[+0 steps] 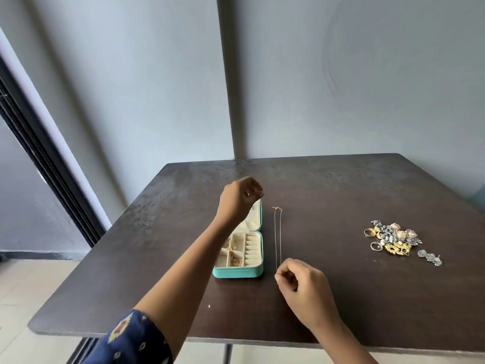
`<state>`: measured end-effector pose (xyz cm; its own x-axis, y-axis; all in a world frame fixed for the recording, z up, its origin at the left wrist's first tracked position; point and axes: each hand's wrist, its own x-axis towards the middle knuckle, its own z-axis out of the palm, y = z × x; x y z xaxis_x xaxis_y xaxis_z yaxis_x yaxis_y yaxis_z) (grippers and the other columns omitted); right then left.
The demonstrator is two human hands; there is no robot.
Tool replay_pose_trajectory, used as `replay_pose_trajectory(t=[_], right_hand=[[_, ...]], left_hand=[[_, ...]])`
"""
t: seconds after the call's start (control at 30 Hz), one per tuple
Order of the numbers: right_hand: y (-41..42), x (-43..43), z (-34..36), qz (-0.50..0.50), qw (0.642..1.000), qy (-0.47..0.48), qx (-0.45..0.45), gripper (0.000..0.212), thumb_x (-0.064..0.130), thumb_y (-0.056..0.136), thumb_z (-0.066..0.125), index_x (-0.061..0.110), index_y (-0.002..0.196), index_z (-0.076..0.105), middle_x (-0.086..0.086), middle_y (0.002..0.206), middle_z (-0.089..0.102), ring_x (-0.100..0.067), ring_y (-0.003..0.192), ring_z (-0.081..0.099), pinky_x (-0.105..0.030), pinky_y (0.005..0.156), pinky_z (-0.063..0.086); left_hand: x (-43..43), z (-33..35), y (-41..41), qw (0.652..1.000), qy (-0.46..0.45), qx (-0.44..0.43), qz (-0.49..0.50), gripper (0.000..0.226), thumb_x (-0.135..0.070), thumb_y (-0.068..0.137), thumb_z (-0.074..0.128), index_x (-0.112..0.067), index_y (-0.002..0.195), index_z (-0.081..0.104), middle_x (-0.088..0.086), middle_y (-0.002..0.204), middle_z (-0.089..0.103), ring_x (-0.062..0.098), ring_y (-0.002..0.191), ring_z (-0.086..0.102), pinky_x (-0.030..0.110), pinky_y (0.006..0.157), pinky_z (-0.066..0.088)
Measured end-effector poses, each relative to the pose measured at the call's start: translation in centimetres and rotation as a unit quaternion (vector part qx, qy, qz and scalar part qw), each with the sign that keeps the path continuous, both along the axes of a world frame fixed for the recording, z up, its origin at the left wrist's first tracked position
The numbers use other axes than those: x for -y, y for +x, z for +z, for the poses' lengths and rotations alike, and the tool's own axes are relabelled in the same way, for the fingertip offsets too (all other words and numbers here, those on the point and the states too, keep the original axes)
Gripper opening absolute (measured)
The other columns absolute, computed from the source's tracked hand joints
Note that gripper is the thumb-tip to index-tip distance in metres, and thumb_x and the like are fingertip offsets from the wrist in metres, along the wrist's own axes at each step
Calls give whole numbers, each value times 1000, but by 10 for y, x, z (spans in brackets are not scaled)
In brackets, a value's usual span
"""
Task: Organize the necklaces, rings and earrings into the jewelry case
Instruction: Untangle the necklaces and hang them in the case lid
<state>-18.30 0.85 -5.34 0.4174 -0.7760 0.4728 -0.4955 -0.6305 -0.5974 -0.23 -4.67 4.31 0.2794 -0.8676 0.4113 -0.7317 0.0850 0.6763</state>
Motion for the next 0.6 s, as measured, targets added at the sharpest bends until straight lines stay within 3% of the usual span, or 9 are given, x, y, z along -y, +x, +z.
replay_pose_trajectory(t=[0.17, 0.23, 0.37, 0.47, 0.53, 0.6], right_hand=[[0, -5, 7, -1, 999, 34, 40, 20, 5, 75, 68, 19, 65, 57, 10, 58, 57, -9, 58, 53, -11, 52, 38], [0, -5, 9, -6, 996, 57, 70, 21, 3, 75, 67, 17, 63, 57, 8, 55, 57, -5, 61, 54, -9, 51, 37], [3, -5, 17, -4, 991, 100, 87, 18, 2, 77, 65, 11, 62, 59, 5, 52, 59, -4, 55, 54, -9, 51, 37], [15, 1, 28, 1, 991, 109, 72, 20, 6, 77, 64, 16, 61, 58, 6, 52, 57, -6, 48, 51, -16, 52, 39], [29, 9, 39, 4, 994, 95, 62, 24, 8, 75, 65, 24, 59, 56, 6, 56, 59, -9, 53, 52, -27, 58, 44], [47, 16, 51, 17, 995, 93, 32, 24, 11, 75, 67, 27, 60, 56, 8, 61, 59, -10, 57, 52, -27, 60, 43]], left_hand=[[-48, -13, 14, 995, -22, -93, 38, 12, -3, 82, 62, -14, 77, 65, -9, 63, 62, -6, 54, 54, 12, 58, 41], [-63, -21, 19, 987, -32, -139, 70, 15, -3, 85, 59, -14, 76, 63, -7, 61, 62, -2, 51, 52, 17, 57, 42], [-87, -39, 22, 971, -60, -182, 144, 12, -2, 86, 56, -7, 81, 66, 2, 70, 65, 16, 66, 59, 29, 66, 45], [-100, -53, 22, 967, -74, -173, 170, 11, -1, 84, 58, -8, 81, 66, 1, 79, 67, 18, 74, 62, 24, 68, 46], [-105, -60, 21, 968, -79, -163, 174, 8, -3, 83, 60, -9, 81, 65, 2, 84, 65, 14, 73, 59, 16, 66, 43], [-107, -66, 19, 970, -70, -147, 181, 5, -6, 84, 60, -9, 85, 64, 2, 88, 60, 10, 71, 54, 17, 65, 42]])
